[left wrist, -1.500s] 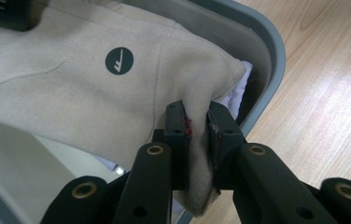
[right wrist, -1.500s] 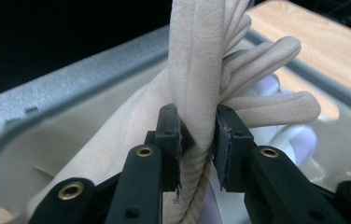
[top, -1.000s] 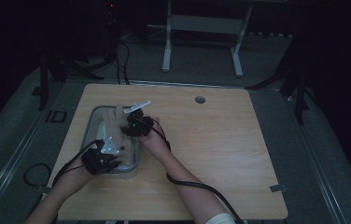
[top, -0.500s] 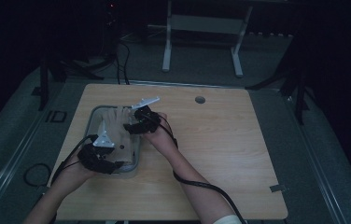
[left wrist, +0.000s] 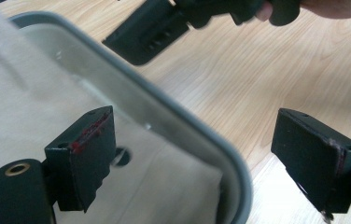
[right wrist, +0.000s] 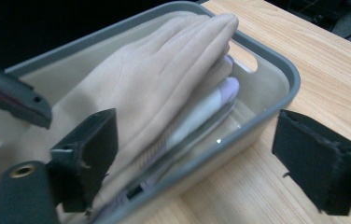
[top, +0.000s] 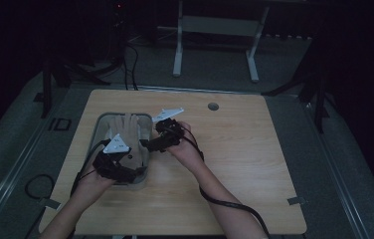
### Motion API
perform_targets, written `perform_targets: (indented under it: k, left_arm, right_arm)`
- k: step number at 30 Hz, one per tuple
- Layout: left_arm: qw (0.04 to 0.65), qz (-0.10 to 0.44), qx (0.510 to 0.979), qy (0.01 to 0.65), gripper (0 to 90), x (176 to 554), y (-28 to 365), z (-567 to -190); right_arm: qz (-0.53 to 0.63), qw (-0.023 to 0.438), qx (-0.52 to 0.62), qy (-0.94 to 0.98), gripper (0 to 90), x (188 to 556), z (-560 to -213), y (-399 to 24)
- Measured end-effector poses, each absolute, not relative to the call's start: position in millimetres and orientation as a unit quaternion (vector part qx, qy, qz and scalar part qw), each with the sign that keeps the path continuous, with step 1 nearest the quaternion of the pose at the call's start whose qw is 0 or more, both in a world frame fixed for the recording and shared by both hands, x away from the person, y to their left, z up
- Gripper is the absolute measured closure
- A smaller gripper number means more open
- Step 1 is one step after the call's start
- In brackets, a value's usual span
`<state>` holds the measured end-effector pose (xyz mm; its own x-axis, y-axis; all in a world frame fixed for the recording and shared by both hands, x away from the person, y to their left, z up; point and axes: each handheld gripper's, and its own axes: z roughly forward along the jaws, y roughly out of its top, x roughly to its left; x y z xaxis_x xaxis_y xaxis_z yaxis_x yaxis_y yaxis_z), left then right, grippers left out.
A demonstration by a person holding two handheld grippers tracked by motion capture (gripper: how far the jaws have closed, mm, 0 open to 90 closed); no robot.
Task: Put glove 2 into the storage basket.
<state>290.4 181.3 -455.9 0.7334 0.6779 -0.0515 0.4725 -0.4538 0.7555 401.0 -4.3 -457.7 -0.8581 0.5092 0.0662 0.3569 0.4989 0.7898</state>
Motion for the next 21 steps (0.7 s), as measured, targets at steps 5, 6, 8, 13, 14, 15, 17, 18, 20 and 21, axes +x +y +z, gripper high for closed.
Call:
perform_targets:
  k: [5, 6, 8, 13, 14, 15, 17, 18, 20, 21]
  left_arm:
    - [0.412, 0.123, 0.839, 0.335, 14.1, 288.4, 169.7, -457.2]
    - [0.416, 0.119, 0.839, 0.329, 14.1, 287.1, 163.7, -457.3]
    - [0.415, 0.117, 0.843, 0.321, 14.1, 285.7, 156.0, -457.8]
    - [0.414, 0.114, 0.85, 0.304, 14.1, 281.6, 139.1, -459.5]
    - [0.421, 0.105, 0.85, 0.299, 14.1, 280.8, 132.4, -460.9]
    - [0.421, 0.105, 0.85, 0.299, 14.1, 280.8, 132.4, -460.9]
    - [0.425, 0.097, 0.851, 0.292, 14.1, 280.8, 127.2, -463.0]
    - [0.426, 0.091, 0.854, 0.283, 14.1, 280.5, 120.1, -465.5]
    - [0.431, 0.081, 0.856, 0.276, 14.1, 279.4, 111.8, -468.3]
    - [0.431, 0.081, 0.856, 0.276, 14.1, 279.4, 111.8, -468.3]
  right_arm:
    - [0.426, 0.092, 0.247, 0.865, 14.1, 396.2, -460.8, -23.3]
    - [0.426, 0.093, 0.247, 0.865, 14.1, 395.4, -461.3, -27.5]
    - [0.424, 0.097, 0.249, 0.866, 14.1, 393.9, -462.2, -36.5]
    - [0.426, 0.094, 0.258, 0.862, 14.6, 392.2, -465.2, -55.2]
    - [0.424, 0.097, 0.259, 0.862, 14.7, 390.6, -467.4, -63.9]
    - [0.422, 0.1, 0.257, 0.864, 14.7, 389.6, -468.6, -68.3]
    - [0.419, 0.103, 0.259, 0.864, 14.7, 388.0, -471.1, -76.0]
    - [0.419, 0.103, 0.26, 0.864, 14.7, 386.8, -473.2, -81.5]
    - [0.416, 0.106, 0.263, 0.864, 14.7, 384.8, -476.6, -89.3]
    - [0.415, 0.107, 0.263, 0.865, 14.7, 383.9, -478.4, -92.9]
